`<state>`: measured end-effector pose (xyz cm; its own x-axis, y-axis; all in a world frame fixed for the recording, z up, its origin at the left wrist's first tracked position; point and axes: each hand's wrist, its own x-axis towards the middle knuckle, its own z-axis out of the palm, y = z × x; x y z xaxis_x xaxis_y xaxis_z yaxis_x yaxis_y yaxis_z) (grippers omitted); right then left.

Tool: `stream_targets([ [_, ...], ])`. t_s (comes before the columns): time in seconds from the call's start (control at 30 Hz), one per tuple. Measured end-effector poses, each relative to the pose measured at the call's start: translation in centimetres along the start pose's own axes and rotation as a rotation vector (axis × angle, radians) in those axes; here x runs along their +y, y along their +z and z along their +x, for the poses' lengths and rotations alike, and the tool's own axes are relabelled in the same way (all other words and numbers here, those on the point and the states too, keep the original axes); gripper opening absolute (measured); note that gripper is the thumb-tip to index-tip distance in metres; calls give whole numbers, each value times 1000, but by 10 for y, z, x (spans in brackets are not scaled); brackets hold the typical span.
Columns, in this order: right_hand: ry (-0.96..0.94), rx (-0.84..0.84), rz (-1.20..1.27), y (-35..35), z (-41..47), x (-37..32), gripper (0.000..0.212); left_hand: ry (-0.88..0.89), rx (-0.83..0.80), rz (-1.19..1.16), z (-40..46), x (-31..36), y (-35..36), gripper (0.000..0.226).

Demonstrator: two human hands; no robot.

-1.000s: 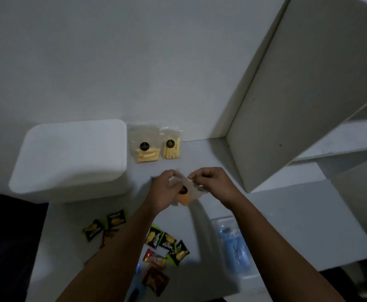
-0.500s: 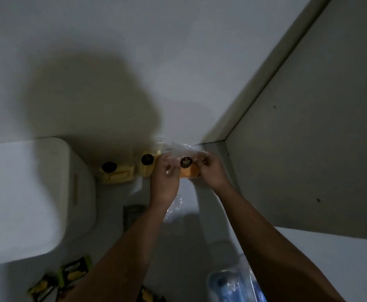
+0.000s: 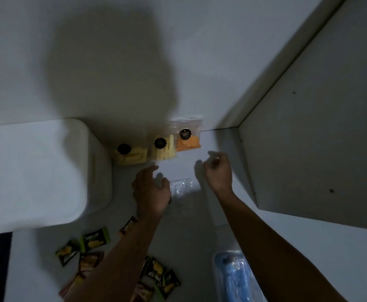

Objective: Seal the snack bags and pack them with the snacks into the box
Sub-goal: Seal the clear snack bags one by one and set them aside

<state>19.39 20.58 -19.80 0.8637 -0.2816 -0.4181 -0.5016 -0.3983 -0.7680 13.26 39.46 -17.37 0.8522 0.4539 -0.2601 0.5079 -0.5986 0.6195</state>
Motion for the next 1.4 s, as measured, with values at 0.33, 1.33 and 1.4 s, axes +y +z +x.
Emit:
stream_targets([
  [0.33, 25, -313, -248, 22, -89, 21, 35, -92, -294, 1, -39, -29, -2, 57],
  [1.33, -567, -500, 75, -33, -423, -38, 20, 163, -446, -607, -278, -75, -239, 32],
  [1.4, -588, -488, 48, -31, -434, -38, 19, 193, -420, -527, -285, -83, -249, 33],
])
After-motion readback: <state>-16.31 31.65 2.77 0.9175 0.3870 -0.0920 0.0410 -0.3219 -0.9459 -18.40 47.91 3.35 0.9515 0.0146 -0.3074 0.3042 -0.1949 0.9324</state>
